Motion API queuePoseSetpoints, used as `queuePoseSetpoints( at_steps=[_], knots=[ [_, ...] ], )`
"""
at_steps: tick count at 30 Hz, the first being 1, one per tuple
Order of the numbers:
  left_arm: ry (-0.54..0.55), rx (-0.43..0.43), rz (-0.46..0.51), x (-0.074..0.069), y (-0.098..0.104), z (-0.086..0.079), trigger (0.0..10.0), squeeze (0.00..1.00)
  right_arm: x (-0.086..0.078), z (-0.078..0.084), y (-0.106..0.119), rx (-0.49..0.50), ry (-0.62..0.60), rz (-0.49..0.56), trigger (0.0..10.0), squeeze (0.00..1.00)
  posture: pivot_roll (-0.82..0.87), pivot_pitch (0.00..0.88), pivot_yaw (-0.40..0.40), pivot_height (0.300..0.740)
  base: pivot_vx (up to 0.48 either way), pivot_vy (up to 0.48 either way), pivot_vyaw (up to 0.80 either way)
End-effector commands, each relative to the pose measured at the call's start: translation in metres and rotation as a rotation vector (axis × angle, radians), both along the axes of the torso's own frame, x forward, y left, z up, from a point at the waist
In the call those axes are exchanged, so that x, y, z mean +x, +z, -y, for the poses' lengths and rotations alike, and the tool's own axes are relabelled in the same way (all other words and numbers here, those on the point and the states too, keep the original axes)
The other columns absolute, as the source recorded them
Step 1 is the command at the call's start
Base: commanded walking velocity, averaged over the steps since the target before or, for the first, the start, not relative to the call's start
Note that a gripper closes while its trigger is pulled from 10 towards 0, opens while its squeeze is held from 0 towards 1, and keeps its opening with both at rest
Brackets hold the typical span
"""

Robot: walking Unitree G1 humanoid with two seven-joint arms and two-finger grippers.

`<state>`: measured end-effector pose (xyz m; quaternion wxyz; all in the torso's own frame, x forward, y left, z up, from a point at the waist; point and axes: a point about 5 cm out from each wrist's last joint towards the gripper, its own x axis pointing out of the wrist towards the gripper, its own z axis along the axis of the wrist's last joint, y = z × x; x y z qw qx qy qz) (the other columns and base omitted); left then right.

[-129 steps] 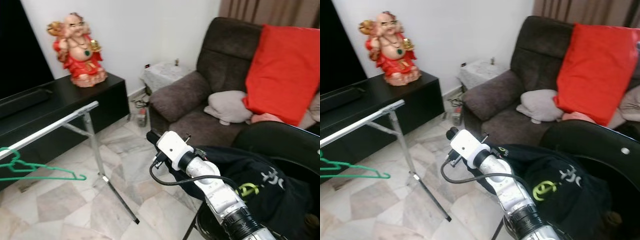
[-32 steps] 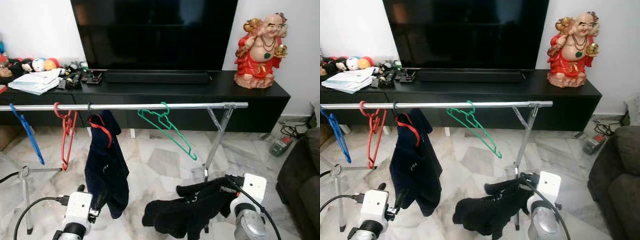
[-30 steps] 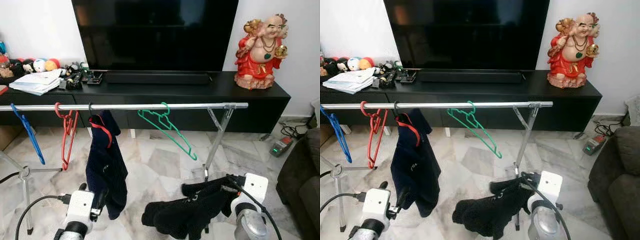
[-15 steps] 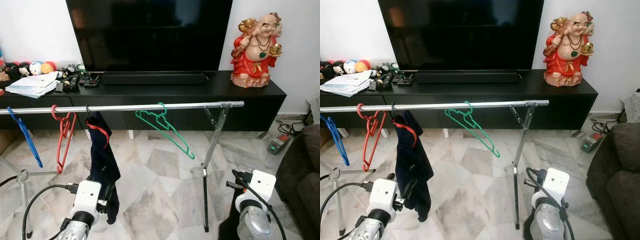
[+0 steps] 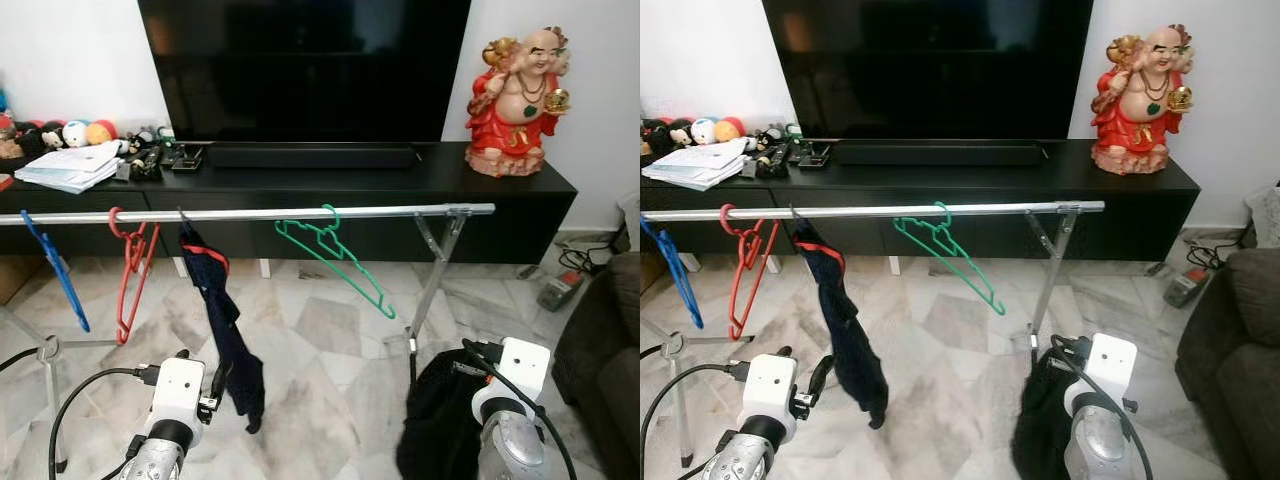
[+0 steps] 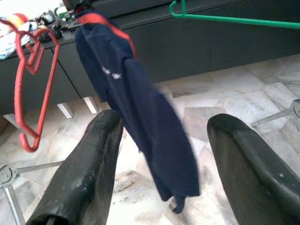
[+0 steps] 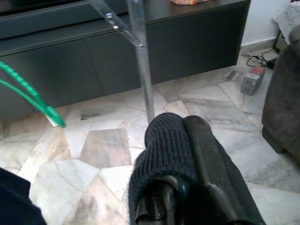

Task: Hang hanger

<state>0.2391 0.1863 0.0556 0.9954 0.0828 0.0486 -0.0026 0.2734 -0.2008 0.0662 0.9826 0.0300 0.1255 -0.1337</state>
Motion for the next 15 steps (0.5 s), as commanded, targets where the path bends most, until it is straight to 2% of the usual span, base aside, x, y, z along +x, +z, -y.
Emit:
queuePoseSetpoints(
  at_steps=[1,15],
  knots=[
    [0.008,0.012,-0.002,0.0001,0.0029,-0.0035,10.0,0.00,0.0054,-0.0089,0.0109,-0.006,0.039,0.041,10.0,0.00,0.07,0.000,0.034,0.740,0.000,0.480,0.00],
    [0.005,0.010,-0.003,0.0017,0.0046,-0.0028,10.0,0.00,0.0082,-0.0133,0.0110,-0.018,0.068,0.037,10.0,0.00,0.07,0.000,0.038,0.740,0.000,0.480,0.00]
  ],
)
